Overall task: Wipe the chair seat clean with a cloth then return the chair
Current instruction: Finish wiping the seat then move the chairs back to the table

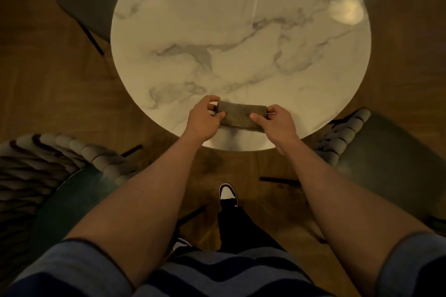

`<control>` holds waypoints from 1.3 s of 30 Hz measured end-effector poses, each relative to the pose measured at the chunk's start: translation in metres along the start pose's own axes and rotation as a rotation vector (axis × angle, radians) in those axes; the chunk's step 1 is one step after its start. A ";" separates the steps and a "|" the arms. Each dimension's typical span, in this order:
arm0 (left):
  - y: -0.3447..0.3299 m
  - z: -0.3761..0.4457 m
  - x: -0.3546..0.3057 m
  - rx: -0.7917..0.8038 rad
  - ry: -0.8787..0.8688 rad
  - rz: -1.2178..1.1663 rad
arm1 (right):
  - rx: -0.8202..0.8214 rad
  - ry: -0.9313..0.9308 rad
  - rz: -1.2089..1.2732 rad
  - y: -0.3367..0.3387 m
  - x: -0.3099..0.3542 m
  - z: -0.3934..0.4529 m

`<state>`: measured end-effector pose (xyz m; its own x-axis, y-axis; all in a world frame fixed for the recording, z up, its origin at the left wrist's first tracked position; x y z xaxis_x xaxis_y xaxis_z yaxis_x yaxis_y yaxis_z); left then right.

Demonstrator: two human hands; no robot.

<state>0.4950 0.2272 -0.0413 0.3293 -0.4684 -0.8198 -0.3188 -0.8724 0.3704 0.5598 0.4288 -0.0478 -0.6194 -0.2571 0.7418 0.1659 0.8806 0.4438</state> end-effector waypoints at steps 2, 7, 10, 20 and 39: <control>0.002 0.004 0.001 -0.046 -0.026 0.132 | -0.005 0.004 -0.104 0.006 -0.001 0.003; 0.004 -0.005 -0.002 -0.100 -0.362 0.546 | -0.115 0.175 -0.300 0.015 -0.001 0.004; -0.008 -0.008 0.004 0.030 -0.468 0.715 | -0.021 0.442 -0.490 0.000 0.007 0.000; 0.023 -0.040 0.027 -0.103 -0.204 0.361 | 0.109 0.505 -0.550 -0.021 0.013 -0.028; 0.073 -0.388 0.287 -0.238 0.638 0.016 | 1.027 0.286 -0.900 -0.202 -0.095 -0.226</control>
<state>0.9114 -0.0248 -0.0799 0.8089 -0.4085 -0.4229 -0.1476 -0.8373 0.5265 0.7588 0.1855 -0.0941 -0.0142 -0.8455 0.5338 -0.9083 0.2342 0.3468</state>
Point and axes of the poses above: each hand's wrist, its own z-axis towards the middle knuckle, its own y-axis out of the back of the hand, x = y × z, the point moved 5 cm from there along z, towards the middle knuckle, and after that the axes turned 3 degrees about -z, right-handed, at the moved point
